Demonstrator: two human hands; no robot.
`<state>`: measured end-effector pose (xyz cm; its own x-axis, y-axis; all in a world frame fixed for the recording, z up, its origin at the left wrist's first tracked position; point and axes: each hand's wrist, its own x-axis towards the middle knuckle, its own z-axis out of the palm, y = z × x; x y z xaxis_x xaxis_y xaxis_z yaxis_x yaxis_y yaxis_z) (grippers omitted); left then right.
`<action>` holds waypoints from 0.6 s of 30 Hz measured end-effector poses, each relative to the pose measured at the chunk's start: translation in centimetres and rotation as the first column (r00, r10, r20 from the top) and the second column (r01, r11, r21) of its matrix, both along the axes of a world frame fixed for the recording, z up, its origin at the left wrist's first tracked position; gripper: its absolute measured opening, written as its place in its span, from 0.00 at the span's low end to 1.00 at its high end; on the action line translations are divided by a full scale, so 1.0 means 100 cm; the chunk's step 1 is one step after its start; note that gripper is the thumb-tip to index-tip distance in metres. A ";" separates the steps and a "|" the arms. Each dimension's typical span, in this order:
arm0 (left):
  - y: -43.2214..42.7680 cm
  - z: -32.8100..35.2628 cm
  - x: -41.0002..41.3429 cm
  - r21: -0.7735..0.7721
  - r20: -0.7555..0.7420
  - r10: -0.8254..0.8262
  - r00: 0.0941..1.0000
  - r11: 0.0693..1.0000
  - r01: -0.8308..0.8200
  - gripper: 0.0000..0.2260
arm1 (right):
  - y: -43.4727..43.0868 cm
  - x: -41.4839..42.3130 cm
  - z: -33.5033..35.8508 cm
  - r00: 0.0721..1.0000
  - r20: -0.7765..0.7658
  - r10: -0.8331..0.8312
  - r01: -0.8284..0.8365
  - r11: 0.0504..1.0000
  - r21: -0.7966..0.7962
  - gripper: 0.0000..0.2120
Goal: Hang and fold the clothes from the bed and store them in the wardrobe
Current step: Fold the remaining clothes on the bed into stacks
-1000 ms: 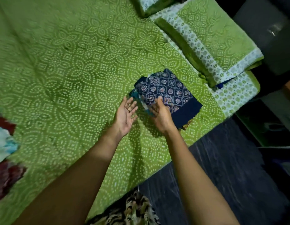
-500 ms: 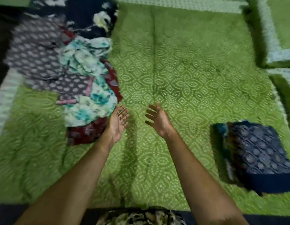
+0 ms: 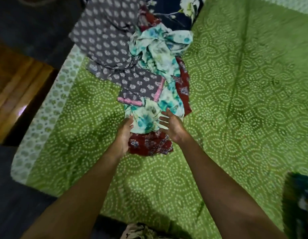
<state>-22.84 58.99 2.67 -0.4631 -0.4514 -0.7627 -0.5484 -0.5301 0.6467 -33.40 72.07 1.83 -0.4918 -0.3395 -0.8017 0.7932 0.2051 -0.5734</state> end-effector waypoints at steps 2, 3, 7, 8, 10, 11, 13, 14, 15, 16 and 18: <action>-0.006 -0.013 0.002 -0.032 0.040 0.010 0.999 0.999 -0.009 0.17 | -0.009 0.001 -0.008 0.995 -0.079 0.064 -0.056 0.994 0.097 0.19; -0.009 -0.018 0.002 -0.048 0.057 0.011 0.998 0.999 -0.009 0.17 | -0.014 0.001 -0.012 0.989 -0.121 0.089 -0.073 0.988 0.135 0.17; -0.021 -0.039 -0.003 -0.040 0.102 0.015 0.995 0.999 -0.011 0.15 | -0.035 -0.004 -0.033 0.957 -0.246 0.154 -0.090 0.964 0.252 0.14; -0.024 -0.042 -0.005 -0.035 0.106 0.015 0.994 0.999 -0.011 0.15 | -0.039 -0.006 -0.038 0.945 -0.283 0.164 -0.081 0.955 0.284 0.14; -0.032 -0.049 -0.010 -0.001 0.112 0.017 0.994 1.000 -0.017 0.15 | -0.049 -0.013 -0.049 0.935 -0.323 0.145 -0.035 0.945 0.325 0.13; -0.036 -0.053 -0.013 0.021 0.116 0.023 0.993 0.999 -0.026 0.15 | -0.054 -0.016 -0.053 0.941 -0.319 0.114 -0.002 0.943 0.332 0.15; -0.041 -0.057 -0.018 0.034 0.106 0.032 0.994 0.999 -0.036 0.15 | -0.062 -0.024 -0.059 0.955 -0.294 0.039 0.059 0.947 0.316 0.17; -0.044 -0.059 -0.022 0.030 0.102 0.039 0.994 0.999 -0.042 0.15 | -0.067 -0.029 -0.062 0.961 -0.278 0.006 0.081 0.950 0.302 0.17; -0.045 -0.060 -0.025 0.026 0.100 0.048 0.994 0.998 -0.051 0.14 | -0.071 -0.033 -0.066 0.964 -0.265 -0.023 0.103 0.951 0.290 0.15; -0.047 -0.062 -0.029 0.026 0.098 0.060 0.993 0.998 -0.063 0.15 | -0.076 -0.036 -0.071 0.965 -0.260 -0.045 0.124 0.947 0.296 0.13; -0.050 -0.066 -0.035 0.048 0.082 0.078 0.994 0.995 -0.082 0.15 | -0.081 -0.041 -0.078 0.962 -0.257 -0.092 0.177 0.927 0.332 0.09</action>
